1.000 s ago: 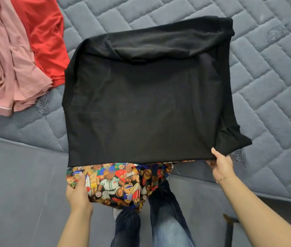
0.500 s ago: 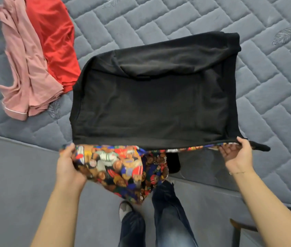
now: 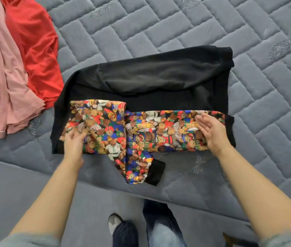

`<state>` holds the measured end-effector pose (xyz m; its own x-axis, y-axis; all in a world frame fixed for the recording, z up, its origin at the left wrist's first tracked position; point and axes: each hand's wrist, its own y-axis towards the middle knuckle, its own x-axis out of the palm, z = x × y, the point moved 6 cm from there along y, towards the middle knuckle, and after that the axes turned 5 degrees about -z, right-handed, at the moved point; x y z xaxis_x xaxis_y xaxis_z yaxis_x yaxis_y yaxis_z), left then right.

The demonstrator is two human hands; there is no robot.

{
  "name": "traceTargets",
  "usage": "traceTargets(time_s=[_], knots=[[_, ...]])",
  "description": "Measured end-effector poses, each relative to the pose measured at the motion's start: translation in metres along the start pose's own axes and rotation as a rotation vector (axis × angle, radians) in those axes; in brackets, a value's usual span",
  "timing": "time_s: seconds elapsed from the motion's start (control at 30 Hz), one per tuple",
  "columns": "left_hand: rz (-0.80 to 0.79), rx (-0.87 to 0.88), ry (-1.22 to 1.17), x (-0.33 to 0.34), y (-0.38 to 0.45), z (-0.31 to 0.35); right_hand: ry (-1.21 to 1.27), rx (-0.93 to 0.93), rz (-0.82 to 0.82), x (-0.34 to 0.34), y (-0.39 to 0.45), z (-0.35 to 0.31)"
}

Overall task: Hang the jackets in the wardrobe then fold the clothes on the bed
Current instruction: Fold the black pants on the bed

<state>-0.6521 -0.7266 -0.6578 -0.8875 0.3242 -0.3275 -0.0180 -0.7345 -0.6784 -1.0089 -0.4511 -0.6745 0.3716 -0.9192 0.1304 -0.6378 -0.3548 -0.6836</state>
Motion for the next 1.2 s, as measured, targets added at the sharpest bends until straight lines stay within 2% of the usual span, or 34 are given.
traceTargets(time_s=[0.07, 0.1, 0.17, 0.27, 0.37, 0.43, 0.5, 0.6, 0.67, 0.77, 0.83, 0.93, 1.0, 1.1, 1.17, 1.2], knots=[[0.169, 0.175, 0.195, 0.006, -0.029, -0.011, -0.128, -0.113, 0.175, -0.027, -0.015, 0.004], [0.191, 0.323, 0.293, 0.02, -0.047, -0.01, -0.163, -0.141, 0.277, -0.045, -0.023, 0.009], [0.062, 0.59, 0.461, 0.063, -0.081, -0.003, -0.174, -0.137, 0.442, -0.078, -0.04, 0.027], [-0.3, 0.751, 0.631, 0.145, -0.111, -0.003, -0.156, -0.012, 0.57, -0.124, -0.044, 0.053], [-0.536, 0.753, 0.783, 0.218, -0.118, -0.004, -0.106, 0.112, 0.41, -0.141, -0.031, 0.068], [-0.594, 0.741, 0.851, 0.256, -0.113, 0.002, -0.137, 0.1, 0.265, -0.14, -0.018, 0.067], [-0.585, 0.77, 0.93, 0.291, -0.105, 0.012, -0.267, 0.026, 0.215, -0.142, -0.006, 0.058], [-0.569, 0.756, 1.083, 0.335, -0.091, 0.023, -0.435, -0.166, 0.257, -0.149, 0.007, 0.031], [-0.568, 0.677, 1.149, 0.354, -0.08, 0.025, -0.387, -0.283, 0.232, -0.151, 0.007, 0.006], [-0.518, 0.646, 1.242, 0.36, -0.068, 0.031, -0.348, -0.41, 0.076, -0.15, -0.004, -0.026], [-0.59, 0.72, 1.093, 0.36, -0.065, 0.04, -0.521, -0.54, 0.047, -0.152, -0.011, -0.046], [-0.638, 0.843, 0.779, 0.351, -0.068, 0.06, -0.819, -0.768, 0.174, -0.158, -0.015, -0.059], [-0.604, 0.872, 0.78, 0.347, -0.064, 0.062, -0.883, -0.685, 0.17, -0.165, 0.002, -0.045], [-0.534, 0.727, 1.133, 0.346, -0.046, 0.039, -0.992, -0.273, 0.068, -0.168, 0.034, -0.005], [-0.485, 0.706, 1.338, 0.347, -0.04, 0.028, -0.841, -0.148, 0.064, -0.167, 0.043, 0.006], [-0.462, 0.73, 1.34, 0.347, -0.038, 0.029, -0.71, -0.148, 0.077, -0.164, 0.044, 0.002]])
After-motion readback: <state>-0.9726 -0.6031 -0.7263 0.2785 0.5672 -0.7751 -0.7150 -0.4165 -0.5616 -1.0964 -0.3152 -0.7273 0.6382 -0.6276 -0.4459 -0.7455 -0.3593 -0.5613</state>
